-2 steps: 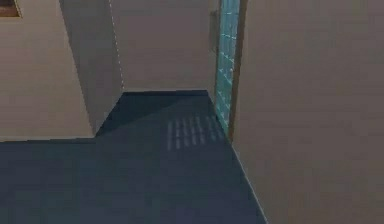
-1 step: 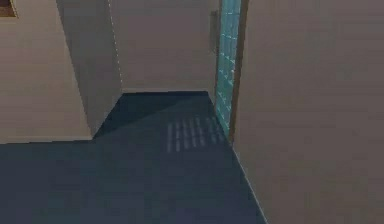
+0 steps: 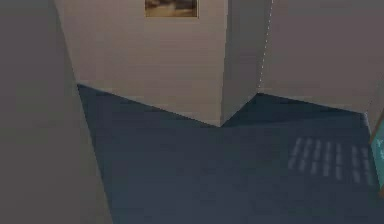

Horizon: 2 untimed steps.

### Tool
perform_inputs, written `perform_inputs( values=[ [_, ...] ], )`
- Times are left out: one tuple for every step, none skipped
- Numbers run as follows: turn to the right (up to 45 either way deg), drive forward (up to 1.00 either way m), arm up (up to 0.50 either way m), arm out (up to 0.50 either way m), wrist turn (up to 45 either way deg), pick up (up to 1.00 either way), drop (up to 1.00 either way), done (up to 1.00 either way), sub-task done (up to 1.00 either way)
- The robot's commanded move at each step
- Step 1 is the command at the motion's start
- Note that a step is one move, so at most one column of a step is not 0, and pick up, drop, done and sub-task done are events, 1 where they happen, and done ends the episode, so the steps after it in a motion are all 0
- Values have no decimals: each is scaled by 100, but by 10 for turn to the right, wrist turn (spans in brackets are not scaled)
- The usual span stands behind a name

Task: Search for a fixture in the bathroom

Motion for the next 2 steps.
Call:
perform_inputs(
  values=[
    [0, 100, 0, 0, 0, 0, 0, 0, 0],
    [0, 40, 0, 0, 0, 0, 0, 0, 0]
  ],
)
